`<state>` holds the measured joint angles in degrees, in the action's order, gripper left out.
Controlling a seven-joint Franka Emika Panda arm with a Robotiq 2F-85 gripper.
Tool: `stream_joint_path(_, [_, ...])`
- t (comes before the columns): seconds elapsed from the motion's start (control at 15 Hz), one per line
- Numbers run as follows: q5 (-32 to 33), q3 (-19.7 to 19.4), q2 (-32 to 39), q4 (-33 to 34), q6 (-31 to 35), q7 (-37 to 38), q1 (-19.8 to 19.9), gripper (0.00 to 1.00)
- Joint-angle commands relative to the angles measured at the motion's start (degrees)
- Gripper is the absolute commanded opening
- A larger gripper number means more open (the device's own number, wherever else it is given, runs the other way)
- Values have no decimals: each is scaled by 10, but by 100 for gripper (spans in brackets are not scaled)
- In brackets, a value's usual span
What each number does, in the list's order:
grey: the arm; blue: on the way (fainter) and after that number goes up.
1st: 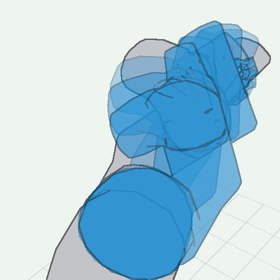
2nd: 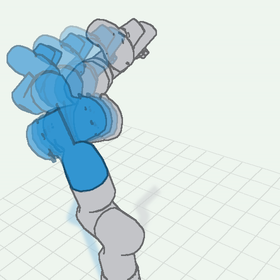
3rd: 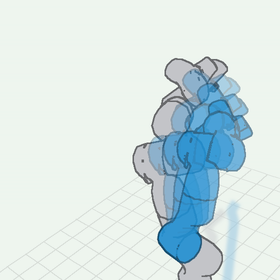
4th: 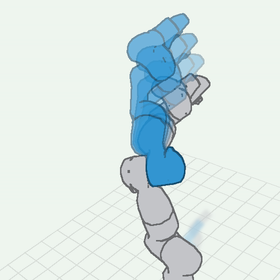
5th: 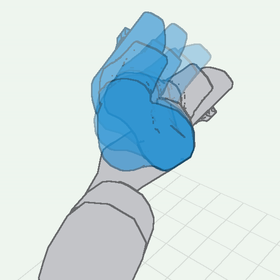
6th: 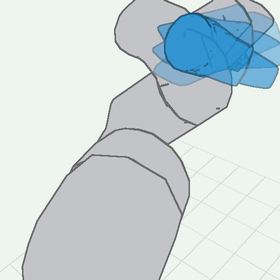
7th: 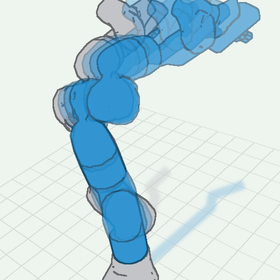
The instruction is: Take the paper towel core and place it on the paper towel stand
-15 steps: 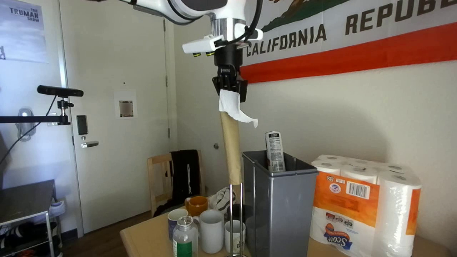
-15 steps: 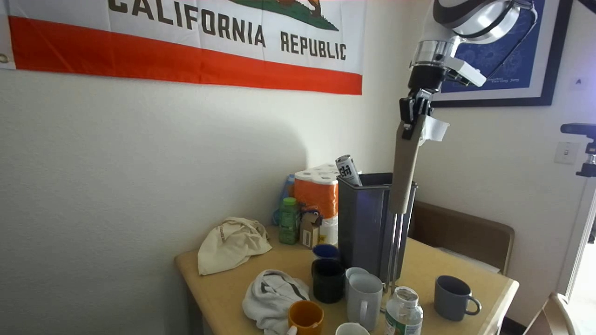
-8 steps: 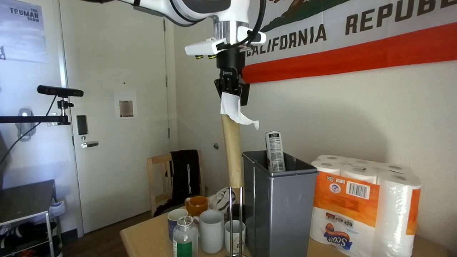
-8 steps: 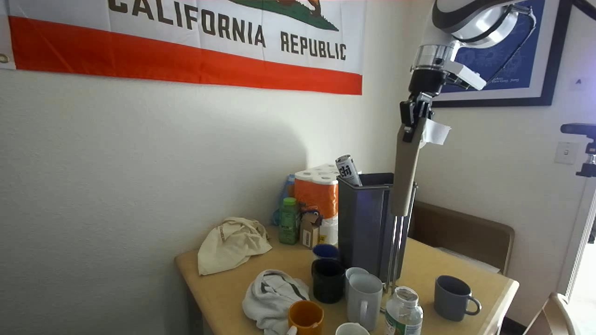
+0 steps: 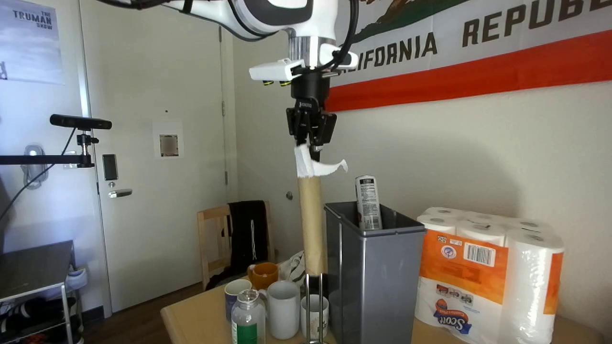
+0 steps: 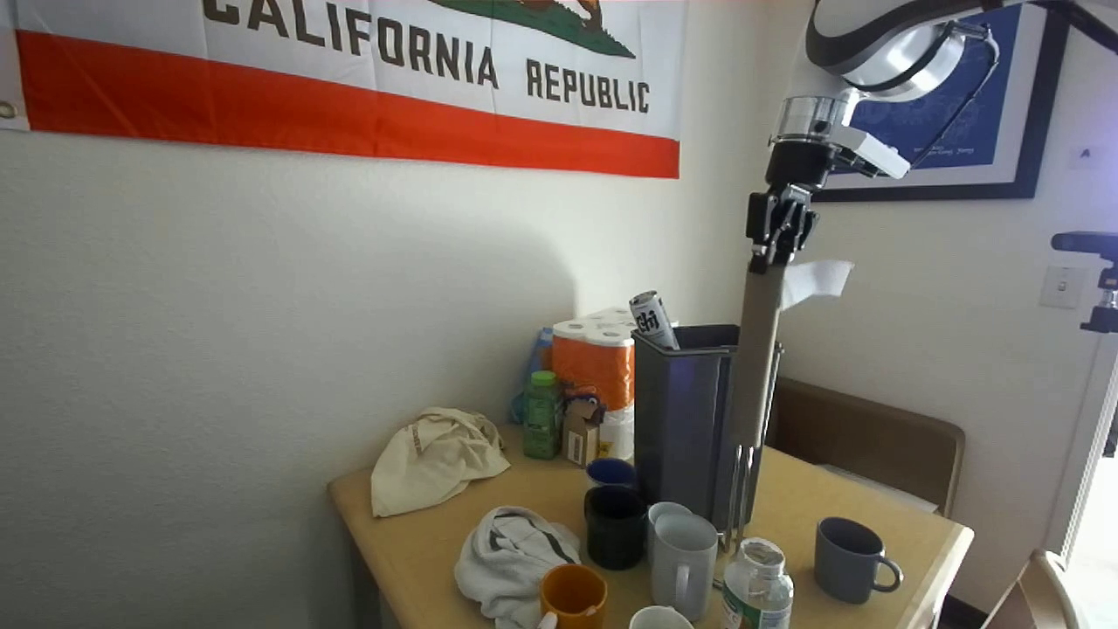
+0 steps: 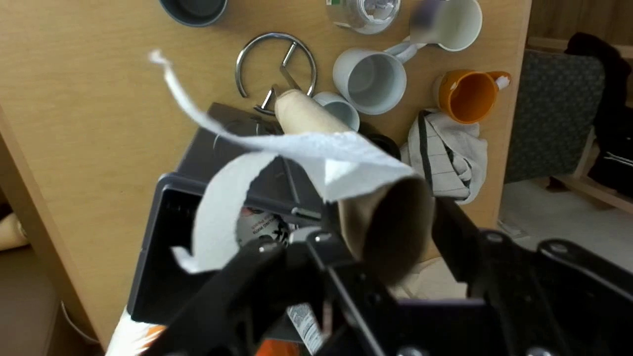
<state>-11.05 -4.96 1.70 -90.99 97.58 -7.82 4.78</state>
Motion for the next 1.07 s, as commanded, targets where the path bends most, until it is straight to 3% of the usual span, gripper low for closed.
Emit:
stream_joint_path(0.0, [-14,-1,-4,-2,-15,-12,4,83])
stream_joint_path(0.13, [-12,-1,-3,1,-17,-11,4,98])
stream_joint_path(0.2, [-11,-1,-3,1,-17,-10,4,100])
stream_joint_path(1.0, [-5,0,-7,5,-33,-4,3,100])
